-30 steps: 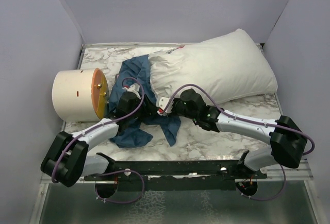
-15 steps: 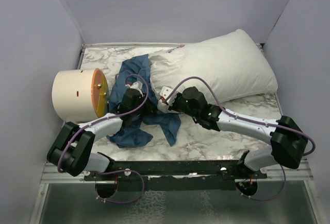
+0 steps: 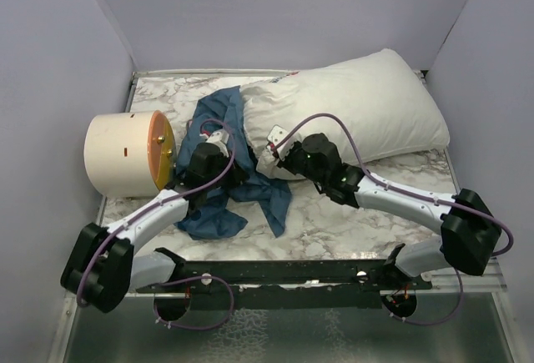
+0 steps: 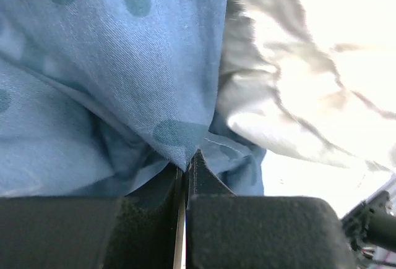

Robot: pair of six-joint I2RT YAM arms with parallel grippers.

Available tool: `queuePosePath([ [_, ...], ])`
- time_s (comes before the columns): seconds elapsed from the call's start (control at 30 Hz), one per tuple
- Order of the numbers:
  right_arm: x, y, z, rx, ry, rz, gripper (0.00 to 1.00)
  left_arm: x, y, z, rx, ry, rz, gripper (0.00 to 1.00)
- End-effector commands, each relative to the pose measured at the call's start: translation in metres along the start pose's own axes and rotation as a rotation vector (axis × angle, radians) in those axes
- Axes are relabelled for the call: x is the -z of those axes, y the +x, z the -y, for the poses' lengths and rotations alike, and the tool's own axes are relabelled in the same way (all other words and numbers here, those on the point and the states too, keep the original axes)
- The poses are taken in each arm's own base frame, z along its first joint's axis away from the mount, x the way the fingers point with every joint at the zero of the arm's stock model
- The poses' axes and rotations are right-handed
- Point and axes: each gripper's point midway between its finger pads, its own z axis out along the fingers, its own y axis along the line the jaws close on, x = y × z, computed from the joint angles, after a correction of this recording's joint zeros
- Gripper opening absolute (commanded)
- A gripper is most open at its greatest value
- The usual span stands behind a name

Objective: Put the pillow into the pillowcase
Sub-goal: Stuff the pillow into the pillowcase.

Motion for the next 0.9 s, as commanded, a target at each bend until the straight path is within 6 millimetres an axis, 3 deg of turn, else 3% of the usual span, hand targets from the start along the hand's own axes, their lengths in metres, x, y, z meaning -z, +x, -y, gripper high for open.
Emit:
queuePosePath([
  [0.0,0.004,-0.032,0.044,-0.081,0.129,0.086,0.01,0.033,-0.012,0.038,-0.086,0.147,0.011,0.0],
  [0.17,-0.004,-0.043,0.032,-0.128,0.052,0.132,0.01,0.058,-0.013,0.071,-0.113,0.29,-0.026,0.0],
  [0.4,-0.017,-0.051,0.014,-0.196,-0.042,0.166,0.01,0.088,-0.035,0.116,-0.171,0.444,-0.025,0.0],
  [0.87,-0.019,-0.029,-0.03,-0.341,-0.249,0.201,0.01,0.12,-0.062,0.168,-0.197,0.621,-0.009,0.0],
])
